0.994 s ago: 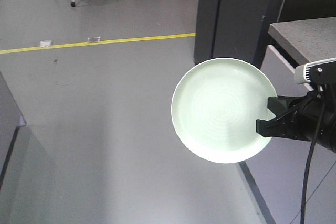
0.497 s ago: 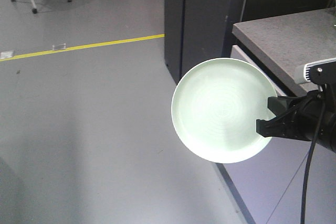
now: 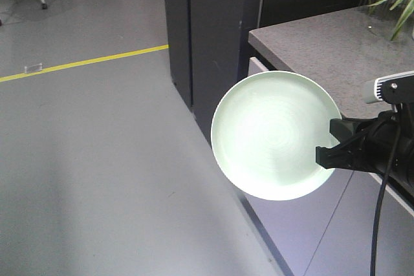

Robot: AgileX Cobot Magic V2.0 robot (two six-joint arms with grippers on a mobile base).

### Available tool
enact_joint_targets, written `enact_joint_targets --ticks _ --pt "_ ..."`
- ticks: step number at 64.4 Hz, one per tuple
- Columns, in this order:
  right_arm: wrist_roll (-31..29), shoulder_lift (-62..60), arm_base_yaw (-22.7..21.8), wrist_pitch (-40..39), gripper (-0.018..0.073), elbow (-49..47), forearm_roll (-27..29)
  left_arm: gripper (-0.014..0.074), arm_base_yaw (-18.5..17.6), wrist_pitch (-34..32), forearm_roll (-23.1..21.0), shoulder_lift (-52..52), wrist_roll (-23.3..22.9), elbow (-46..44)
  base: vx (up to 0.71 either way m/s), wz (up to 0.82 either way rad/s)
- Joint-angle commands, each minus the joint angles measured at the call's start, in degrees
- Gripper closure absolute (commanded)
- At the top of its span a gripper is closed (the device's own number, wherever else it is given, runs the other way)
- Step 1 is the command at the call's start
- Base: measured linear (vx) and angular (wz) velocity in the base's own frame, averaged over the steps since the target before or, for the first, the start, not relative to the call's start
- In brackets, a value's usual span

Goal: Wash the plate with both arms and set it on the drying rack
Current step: 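Turn the base toward the counter with the potted plant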

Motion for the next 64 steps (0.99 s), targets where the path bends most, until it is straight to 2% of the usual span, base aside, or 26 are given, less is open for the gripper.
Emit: enact_joint_targets --ticks 1,64 --pt "-0.08 -1.17 -0.23 -4.18 0.0568 -1.48 0.07 0.0601 0.03 -4.09 -0.39 -0.90 -0.21 0.86 0.06 -0.22" --pt "-0.13 -1.17 -0.23 -4.18 0.0568 -1.48 0.07 0.0601 0.03 -4.09 -0.39 -0.90 -0.21 0.86 0.06 -0.24"
